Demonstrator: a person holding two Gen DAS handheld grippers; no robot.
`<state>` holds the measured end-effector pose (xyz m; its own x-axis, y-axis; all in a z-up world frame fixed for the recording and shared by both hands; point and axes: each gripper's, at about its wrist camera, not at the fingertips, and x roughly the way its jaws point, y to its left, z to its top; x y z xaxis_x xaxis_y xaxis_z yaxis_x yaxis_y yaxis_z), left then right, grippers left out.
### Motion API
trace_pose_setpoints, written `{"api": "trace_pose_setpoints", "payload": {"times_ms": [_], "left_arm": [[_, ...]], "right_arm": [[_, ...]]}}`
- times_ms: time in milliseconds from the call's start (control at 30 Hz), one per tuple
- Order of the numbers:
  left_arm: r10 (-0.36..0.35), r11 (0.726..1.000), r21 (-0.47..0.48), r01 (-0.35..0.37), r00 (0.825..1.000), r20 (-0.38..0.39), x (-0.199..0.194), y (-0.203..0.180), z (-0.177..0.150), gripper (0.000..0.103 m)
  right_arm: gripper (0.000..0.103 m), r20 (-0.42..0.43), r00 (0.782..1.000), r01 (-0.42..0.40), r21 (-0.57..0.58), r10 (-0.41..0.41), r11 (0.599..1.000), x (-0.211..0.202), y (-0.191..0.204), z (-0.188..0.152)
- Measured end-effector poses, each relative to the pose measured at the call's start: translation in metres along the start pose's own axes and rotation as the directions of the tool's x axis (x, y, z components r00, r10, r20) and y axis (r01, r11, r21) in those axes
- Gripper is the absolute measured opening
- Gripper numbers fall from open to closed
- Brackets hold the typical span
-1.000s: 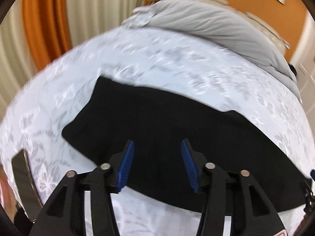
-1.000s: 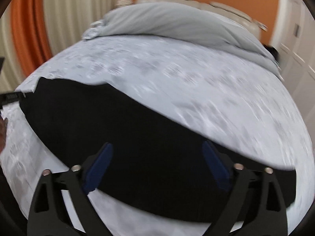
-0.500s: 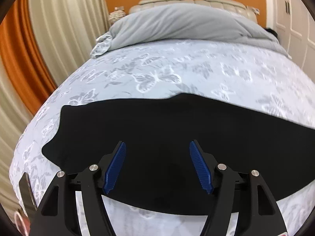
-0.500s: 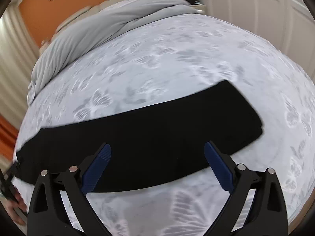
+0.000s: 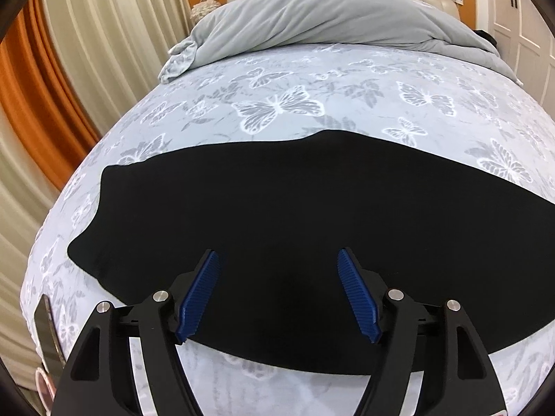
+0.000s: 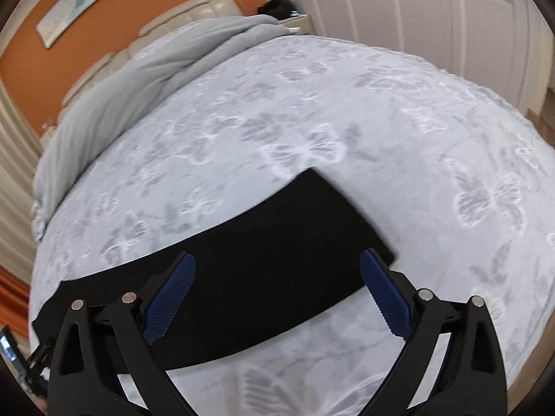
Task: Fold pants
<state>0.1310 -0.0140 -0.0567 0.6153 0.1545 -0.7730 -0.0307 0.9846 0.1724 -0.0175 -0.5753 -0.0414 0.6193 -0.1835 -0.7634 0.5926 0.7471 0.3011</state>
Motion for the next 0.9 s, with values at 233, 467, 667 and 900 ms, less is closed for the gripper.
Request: {"api": "trace_pose_setpoints", "payload": {"times_ms": [233, 467, 667, 900], "left_arm": [[0.014, 0.999, -0.044, -0.014, 1.0, 0.001, -0.004, 0.018, 0.001, 0.075], [0.029, 1.0, -0.012, -0.029, 1.0, -0.003, -0.002, 0.006, -0.003, 0.076], [0.037, 0.999, 0.022, -0.037, 0.999, -0.005, -0.001, 0.0, -0.005, 0.079], [0.01, 1.0, 0.003, -0.01, 1.0, 0.0, -0.005, 0.003, 0.0, 0.079]], "right_arm": [[0.094, -0.051, 0.997, 0.061, 0.156, -0.054, 0.986, 0.018, -0.071, 0.002], [0.082, -0.028, 0.999, -0.039, -0.012, 0.039, 0.999, 0.022, -0.04, -0.005], [0.071, -0.073, 0.993, 0.081, -0.12, -0.09, 0.989, 0.042, -0.013, -0.011], [0.081, -0.069, 0.995, 0.069, -0.119, -0.078, 0.99, 0.045, -0.013, -0.01]]}}
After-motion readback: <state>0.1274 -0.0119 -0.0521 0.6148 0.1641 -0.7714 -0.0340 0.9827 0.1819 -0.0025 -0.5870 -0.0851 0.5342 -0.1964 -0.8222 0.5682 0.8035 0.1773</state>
